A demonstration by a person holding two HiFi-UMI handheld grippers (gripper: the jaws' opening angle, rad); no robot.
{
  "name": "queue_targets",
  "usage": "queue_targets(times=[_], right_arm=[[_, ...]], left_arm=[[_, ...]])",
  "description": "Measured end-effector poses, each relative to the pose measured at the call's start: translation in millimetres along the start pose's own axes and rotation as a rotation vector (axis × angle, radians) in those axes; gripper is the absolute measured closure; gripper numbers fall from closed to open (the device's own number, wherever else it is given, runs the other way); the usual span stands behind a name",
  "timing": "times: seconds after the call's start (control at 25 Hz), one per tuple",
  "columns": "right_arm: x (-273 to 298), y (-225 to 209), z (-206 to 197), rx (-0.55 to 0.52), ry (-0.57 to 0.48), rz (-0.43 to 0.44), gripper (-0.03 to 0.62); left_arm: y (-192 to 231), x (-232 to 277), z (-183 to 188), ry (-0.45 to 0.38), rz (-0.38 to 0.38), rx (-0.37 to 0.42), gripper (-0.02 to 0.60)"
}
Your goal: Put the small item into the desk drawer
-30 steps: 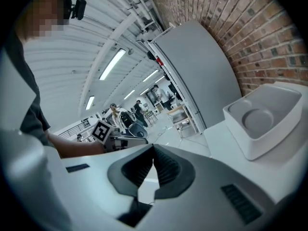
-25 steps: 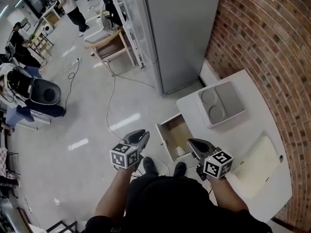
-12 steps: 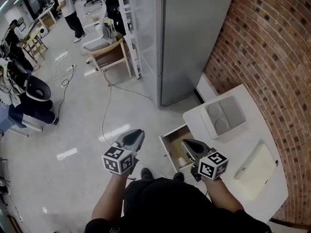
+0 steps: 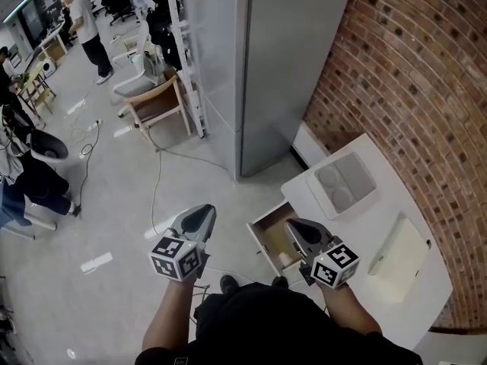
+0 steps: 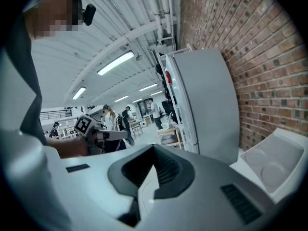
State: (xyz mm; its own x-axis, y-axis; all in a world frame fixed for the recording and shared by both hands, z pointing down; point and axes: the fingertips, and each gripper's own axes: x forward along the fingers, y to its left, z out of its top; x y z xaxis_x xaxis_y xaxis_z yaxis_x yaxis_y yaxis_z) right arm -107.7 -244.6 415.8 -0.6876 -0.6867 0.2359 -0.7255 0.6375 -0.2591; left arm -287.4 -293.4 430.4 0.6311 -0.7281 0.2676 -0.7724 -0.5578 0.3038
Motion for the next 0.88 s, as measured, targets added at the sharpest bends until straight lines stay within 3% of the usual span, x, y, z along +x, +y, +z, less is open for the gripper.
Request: queue_targets(times=[0.28, 0.88], right_arm=[[-15.9, 2.1, 19.5, -0.077, -0.027, -0.029, 0.583], [-31.2, -20.2, 27.2, -0.108, -0.026, -0.015, 0.583]], left_arm=[[-0.8, 7.1, 20.0, -0.028, -0.010, 0.025, 0.546], [-29.9, 34.9, 19.2, -0.016, -0.010, 0.023, 0.552]])
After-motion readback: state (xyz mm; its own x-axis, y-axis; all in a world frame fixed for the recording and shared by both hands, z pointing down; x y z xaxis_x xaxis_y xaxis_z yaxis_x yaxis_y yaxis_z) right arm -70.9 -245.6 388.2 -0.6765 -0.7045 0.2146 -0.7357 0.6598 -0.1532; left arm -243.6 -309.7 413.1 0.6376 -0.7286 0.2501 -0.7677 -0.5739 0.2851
